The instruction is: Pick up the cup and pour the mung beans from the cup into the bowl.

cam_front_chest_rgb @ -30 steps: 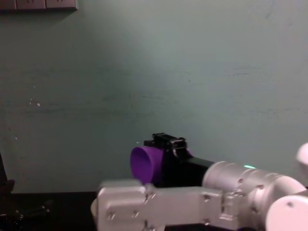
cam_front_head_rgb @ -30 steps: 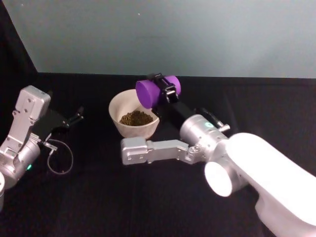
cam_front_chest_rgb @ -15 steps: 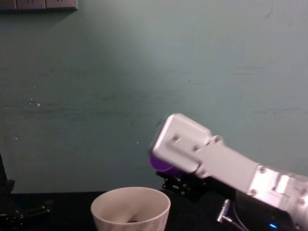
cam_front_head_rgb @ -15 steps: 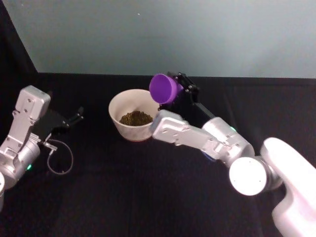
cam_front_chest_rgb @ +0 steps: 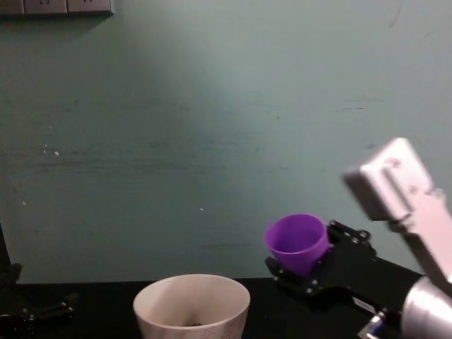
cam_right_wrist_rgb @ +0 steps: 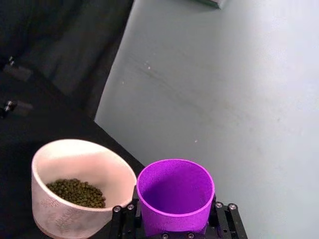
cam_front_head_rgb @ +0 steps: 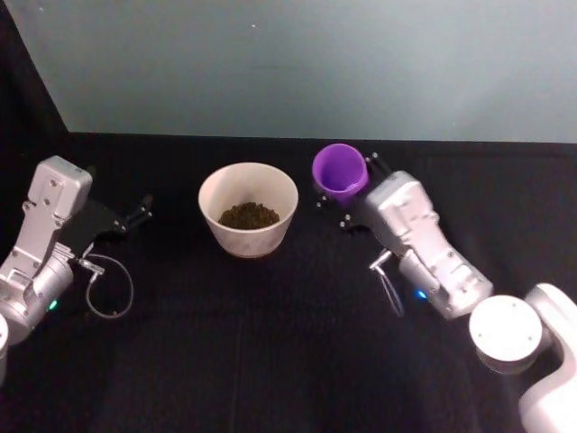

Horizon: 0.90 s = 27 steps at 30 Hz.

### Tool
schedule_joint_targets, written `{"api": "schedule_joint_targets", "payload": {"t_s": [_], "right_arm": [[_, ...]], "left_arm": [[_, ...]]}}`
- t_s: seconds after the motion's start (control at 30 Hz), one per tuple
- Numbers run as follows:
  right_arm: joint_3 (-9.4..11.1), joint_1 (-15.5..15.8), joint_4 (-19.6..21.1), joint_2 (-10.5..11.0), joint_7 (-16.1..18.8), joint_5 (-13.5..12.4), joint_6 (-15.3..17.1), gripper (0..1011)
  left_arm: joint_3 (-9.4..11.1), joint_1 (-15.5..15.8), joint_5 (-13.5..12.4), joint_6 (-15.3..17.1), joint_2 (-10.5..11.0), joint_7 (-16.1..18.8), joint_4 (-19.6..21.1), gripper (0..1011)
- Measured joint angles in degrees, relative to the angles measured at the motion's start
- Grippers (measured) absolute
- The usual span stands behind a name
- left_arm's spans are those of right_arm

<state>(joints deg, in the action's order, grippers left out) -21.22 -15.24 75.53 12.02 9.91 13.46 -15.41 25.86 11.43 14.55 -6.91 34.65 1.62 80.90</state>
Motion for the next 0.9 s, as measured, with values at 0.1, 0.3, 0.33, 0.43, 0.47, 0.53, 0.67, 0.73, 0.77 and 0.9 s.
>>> {"api": "schedule_joint_targets", "payload": {"t_s": [0.1,0.3,0.33,0.43,0.47,0.53,0.67,0.73,0.77,0.9], "right_arm": [[1.20,0.15,-1.62,-0.35,1.58,-3.40,-1.37,723],[3.36,0.12,-5.11,-0.99,5.85,-10.93,-3.71,723],[3.53,0.08,-5.57,-1.07,6.29,-11.66,-3.90,723],[4.10,-0.20,-7.42,-1.36,8.01,-14.28,-4.59,723],[4.32,-0.39,-8.43,-1.52,8.80,-15.49,-4.89,723],[4.47,-0.60,-9.32,-1.66,9.57,-16.56,-5.16,723],[4.77,-1.12,-11.54,-2.02,11.34,-19.06,-5.83,723],[4.87,-1.42,-12.92,-2.22,12.44,-20.43,-6.28,723],[4.91,-1.64,-13.75,-2.36,13.15,-21.29,-6.52,723],[4.88,-2.12,-15.64,-2.56,14.39,-22.66,-6.92,723]], "left_arm": [[0.00,0.00,0.00,0.00,0.00,0.00,0.00,1000],[0.00,0.00,0.00,0.00,0.00,0.00,0.00,1000],[0.00,0.00,0.00,0.00,0.00,0.00,0.00,1000],[0.00,0.00,0.00,0.00,0.00,0.00,0.00,1000],[0.00,0.00,0.00,0.00,0.00,0.00,0.00,1000],[0.00,0.00,0.00,0.00,0.00,0.00,0.00,1000],[0.00,0.00,0.00,0.00,0.00,0.00,0.00,1000],[0.00,0.00,0.00,0.00,0.00,0.00,0.00,1000],[0.00,0.00,0.00,0.00,0.00,0.00,0.00,1000],[0.00,0.00,0.00,0.00,0.00,0.00,0.00,1000]]}}
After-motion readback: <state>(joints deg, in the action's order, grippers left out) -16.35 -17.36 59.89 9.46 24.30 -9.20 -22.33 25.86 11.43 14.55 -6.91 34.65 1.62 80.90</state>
